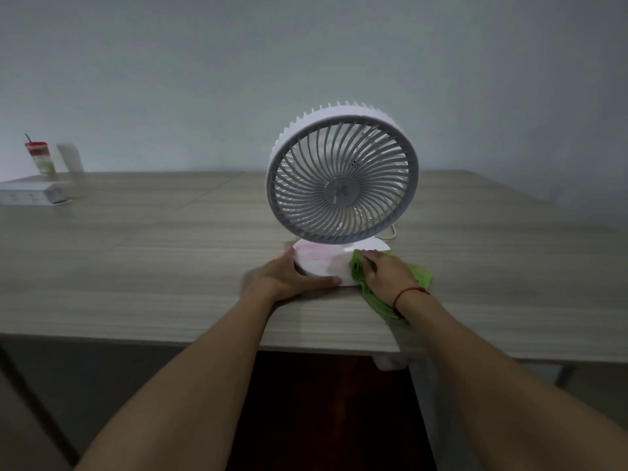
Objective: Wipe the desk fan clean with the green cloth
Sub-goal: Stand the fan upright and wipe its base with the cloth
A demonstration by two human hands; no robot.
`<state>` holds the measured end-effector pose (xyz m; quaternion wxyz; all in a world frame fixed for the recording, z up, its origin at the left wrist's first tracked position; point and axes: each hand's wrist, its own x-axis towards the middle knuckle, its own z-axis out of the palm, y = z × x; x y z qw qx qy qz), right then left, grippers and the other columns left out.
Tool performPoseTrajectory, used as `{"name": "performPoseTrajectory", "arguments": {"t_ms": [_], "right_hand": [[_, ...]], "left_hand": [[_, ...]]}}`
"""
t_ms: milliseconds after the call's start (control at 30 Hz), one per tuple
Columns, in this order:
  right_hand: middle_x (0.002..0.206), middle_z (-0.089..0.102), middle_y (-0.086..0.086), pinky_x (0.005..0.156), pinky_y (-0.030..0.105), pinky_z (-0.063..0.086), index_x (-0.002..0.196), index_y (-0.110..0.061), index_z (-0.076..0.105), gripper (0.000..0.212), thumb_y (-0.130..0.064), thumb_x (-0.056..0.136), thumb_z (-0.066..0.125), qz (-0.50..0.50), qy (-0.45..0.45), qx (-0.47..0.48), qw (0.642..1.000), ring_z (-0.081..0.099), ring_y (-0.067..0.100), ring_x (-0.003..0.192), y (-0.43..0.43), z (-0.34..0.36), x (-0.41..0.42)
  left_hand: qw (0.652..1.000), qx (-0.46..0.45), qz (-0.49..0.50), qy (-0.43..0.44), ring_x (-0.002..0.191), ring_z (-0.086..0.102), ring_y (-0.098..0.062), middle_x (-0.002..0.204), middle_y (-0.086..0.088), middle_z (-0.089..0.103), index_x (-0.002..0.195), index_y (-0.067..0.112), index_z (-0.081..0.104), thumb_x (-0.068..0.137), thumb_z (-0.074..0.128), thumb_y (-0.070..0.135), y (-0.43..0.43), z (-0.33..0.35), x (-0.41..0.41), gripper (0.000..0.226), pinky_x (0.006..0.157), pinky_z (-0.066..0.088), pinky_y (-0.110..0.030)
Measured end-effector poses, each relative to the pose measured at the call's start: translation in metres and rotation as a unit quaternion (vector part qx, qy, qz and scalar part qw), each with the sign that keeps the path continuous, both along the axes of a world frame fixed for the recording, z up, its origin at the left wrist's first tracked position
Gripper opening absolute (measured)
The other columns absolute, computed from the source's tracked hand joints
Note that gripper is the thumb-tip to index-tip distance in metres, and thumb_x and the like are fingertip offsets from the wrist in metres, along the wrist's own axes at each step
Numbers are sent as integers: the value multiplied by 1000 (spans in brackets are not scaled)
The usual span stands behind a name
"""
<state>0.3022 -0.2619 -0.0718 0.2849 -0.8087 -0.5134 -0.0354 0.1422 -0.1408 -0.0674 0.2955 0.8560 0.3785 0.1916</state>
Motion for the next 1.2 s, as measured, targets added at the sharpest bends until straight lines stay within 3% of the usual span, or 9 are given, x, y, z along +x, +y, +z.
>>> {"name": "performPoseTrajectory", "arguments": {"t_ms": [133, 300, 500, 667, 800, 933, 1067, 1200], "right_hand": [[122, 67, 15, 92, 38, 48, 122, -11, 63, 32, -16, 96, 45, 28, 22, 52, 998, 60, 36, 110, -11, -8, 3], [111, 68, 22, 83, 37, 44, 106, -3, 66, 27, -15, 96, 44, -111, 100, 185, 971, 61, 38, 101, -8, -6, 32], [113, 65, 28, 87, 37, 45, 88, -2, 66, 28, -15, 95, 43, -90, 119, 74, 986, 60, 40, 105, 40, -1, 32], [110, 67, 22, 86, 35, 47, 95, -3, 67, 31, -22, 96, 43, -51, 108, 9, 993, 61, 37, 102, 44, 4, 30], [99, 69, 19, 79, 36, 48, 90, -8, 66, 27, -24, 94, 46, 4, 63, 30, 998, 62, 36, 93, 24, 0, 7], [100, 72, 14, 78, 35, 49, 96, -9, 69, 25, -21, 93, 48, 59, 52, 43, 996, 63, 33, 93, 1, -1, -1], [110, 70, 20, 88, 38, 49, 105, -7, 69, 27, -17, 94, 46, -48, 103, 145, 983, 62, 37, 101, -1, 2, 16], [111, 66, 27, 86, 40, 48, 103, -2, 67, 31, -19, 96, 41, -134, 129, 120, 975, 60, 42, 103, 26, 8, 24]], "left_hand": [[1000, -5, 6, 1, 115, 59, -15, 129, 8, 62, 131, 30, 48, 34, 73, 84, -2, 0, -1, 114, 102, 48, -38], [1000, 9, 2, 11, 118, 57, -17, 132, 7, 60, 135, 30, 44, 41, 73, 81, 3, -2, 1, 111, 102, 47, -36], [1000, 21, 4, 8, 117, 58, -16, 132, 9, 59, 135, 33, 41, 35, 69, 87, 11, -9, 7, 117, 99, 48, -36], [1000, 21, 13, 6, 118, 57, -16, 133, 8, 59, 134, 31, 43, 37, 71, 84, 12, -7, 8, 115, 98, 48, -34], [1000, 13, 17, 12, 119, 57, -16, 133, 8, 59, 134, 30, 45, 36, 71, 85, 5, -3, 6, 115, 102, 47, -38], [1000, 3, 8, -9, 116, 58, -12, 129, 12, 62, 129, 36, 48, 36, 74, 82, 0, -1, 3, 108, 102, 48, -38], [1000, 2, 13, 2, 115, 59, -14, 127, 11, 62, 129, 35, 47, 33, 71, 86, 2, -2, 3, 111, 102, 48, -36], [999, 30, 17, 23, 118, 57, -18, 131, 6, 60, 132, 32, 44, 42, 69, 84, 4, -3, 6, 108, 97, 46, -33]]}}
